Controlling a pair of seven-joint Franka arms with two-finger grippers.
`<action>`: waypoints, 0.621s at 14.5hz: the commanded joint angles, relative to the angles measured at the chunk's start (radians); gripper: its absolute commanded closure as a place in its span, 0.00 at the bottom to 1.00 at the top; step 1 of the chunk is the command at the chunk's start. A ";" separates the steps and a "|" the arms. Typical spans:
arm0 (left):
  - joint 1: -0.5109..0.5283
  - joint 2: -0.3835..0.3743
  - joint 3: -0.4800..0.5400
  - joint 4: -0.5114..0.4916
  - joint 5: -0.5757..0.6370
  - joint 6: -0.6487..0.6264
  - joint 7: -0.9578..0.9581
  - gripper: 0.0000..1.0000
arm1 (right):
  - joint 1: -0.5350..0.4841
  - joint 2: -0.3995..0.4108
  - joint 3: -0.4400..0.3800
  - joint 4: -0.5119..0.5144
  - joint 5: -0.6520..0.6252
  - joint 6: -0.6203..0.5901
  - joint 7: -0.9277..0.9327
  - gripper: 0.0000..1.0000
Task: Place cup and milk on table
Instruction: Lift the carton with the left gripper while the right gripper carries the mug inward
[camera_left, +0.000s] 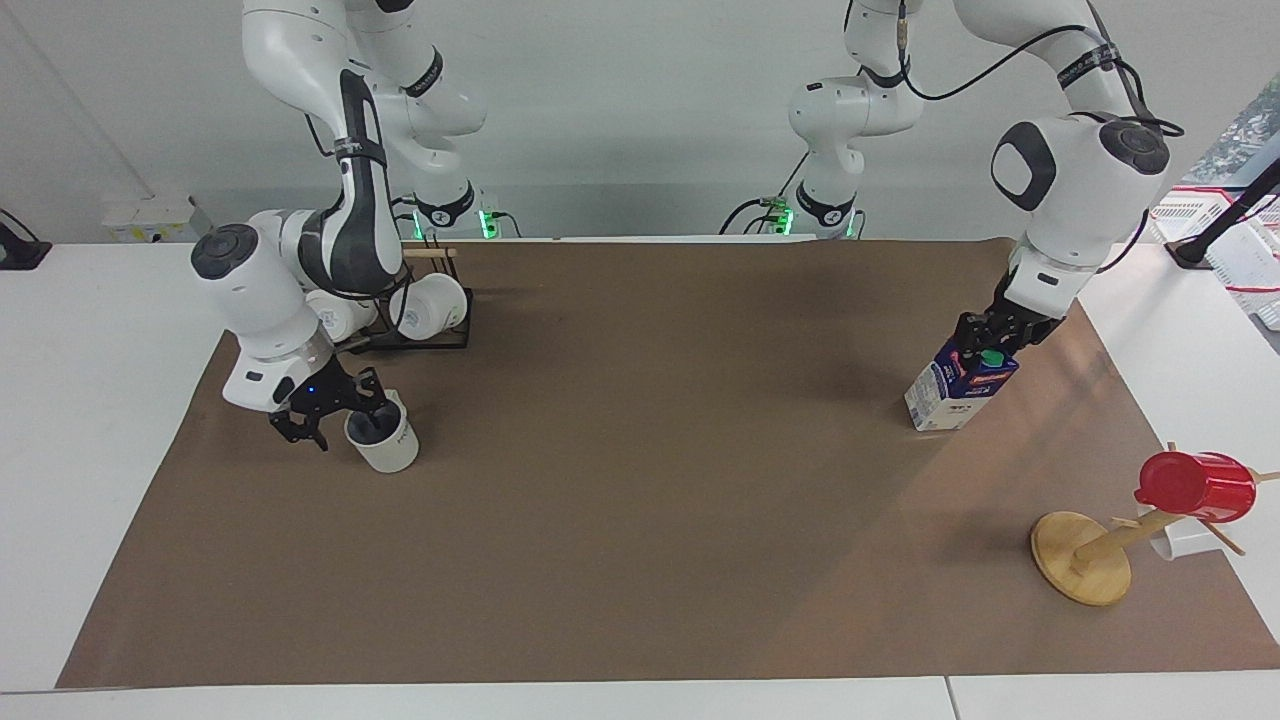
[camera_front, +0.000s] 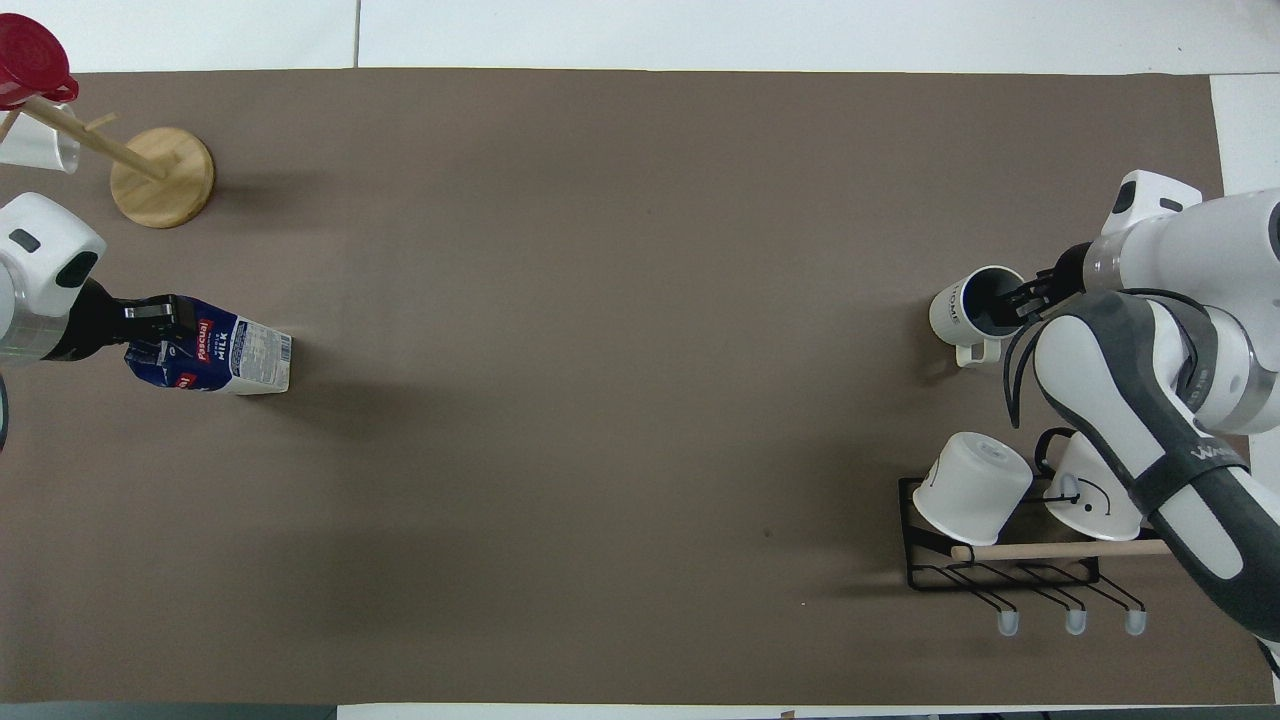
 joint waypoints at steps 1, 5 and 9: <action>0.004 -0.011 -0.002 -0.012 0.014 0.025 -0.020 1.00 | -0.004 -0.017 0.003 -0.035 0.022 0.032 -0.006 0.45; -0.007 -0.040 0.000 0.006 0.014 -0.006 -0.018 1.00 | -0.004 -0.019 0.003 -0.032 0.024 0.023 0.023 1.00; -0.010 -0.083 -0.006 0.035 0.027 -0.107 -0.015 1.00 | -0.005 -0.010 0.005 0.084 0.025 -0.129 0.025 1.00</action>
